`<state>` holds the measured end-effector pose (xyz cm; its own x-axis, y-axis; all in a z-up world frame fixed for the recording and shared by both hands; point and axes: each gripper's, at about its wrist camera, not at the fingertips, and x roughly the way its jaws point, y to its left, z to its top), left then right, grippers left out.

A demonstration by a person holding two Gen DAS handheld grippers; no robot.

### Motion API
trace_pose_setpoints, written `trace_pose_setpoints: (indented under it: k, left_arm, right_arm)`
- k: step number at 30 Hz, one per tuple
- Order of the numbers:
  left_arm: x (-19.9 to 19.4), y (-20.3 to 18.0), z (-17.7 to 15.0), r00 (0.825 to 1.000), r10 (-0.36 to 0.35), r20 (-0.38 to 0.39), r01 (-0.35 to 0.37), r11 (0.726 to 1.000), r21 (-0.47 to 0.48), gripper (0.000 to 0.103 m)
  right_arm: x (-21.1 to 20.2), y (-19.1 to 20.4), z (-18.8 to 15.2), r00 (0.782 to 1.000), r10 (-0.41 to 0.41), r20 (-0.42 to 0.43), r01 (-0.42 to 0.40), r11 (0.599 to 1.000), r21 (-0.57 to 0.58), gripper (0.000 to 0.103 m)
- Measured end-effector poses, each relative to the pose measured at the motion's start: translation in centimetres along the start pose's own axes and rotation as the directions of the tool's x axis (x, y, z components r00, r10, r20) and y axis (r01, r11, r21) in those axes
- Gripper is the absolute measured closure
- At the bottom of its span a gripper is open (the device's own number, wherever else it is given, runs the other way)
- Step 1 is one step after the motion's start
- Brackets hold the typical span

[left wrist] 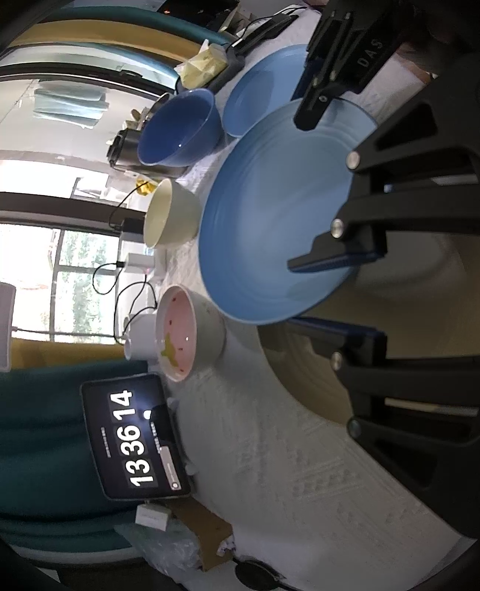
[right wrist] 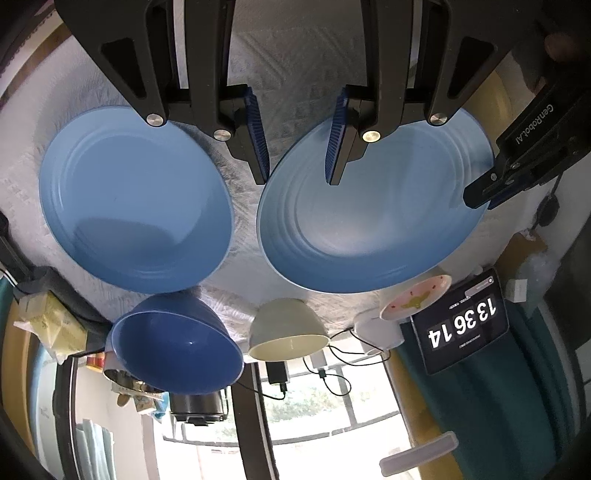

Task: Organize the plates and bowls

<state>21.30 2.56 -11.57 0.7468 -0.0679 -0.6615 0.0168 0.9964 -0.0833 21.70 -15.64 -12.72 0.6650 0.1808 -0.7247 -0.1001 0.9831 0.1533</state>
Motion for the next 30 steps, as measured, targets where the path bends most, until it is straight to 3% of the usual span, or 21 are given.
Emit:
trace_pose_setpoints:
  k: [15,30]
  left_arm:
    - [-2.8,2.9,-1.9,0.999,0.018,0.028,-0.016,0.999,-0.045,0.077]
    - [-3.6,6.3,-3.8,0.999,0.052,0.009,-0.051,0.995,-0.086,0.077]
  right_arm:
    - [-1.5,3.4,-1.1,1.000,0.019,0.009,-0.018,0.998,-0.065,0.069]
    - [-1.1,6.8,-2.1,0.999,0.042,-0.026,-0.045,0.992,-0.114,0.069]
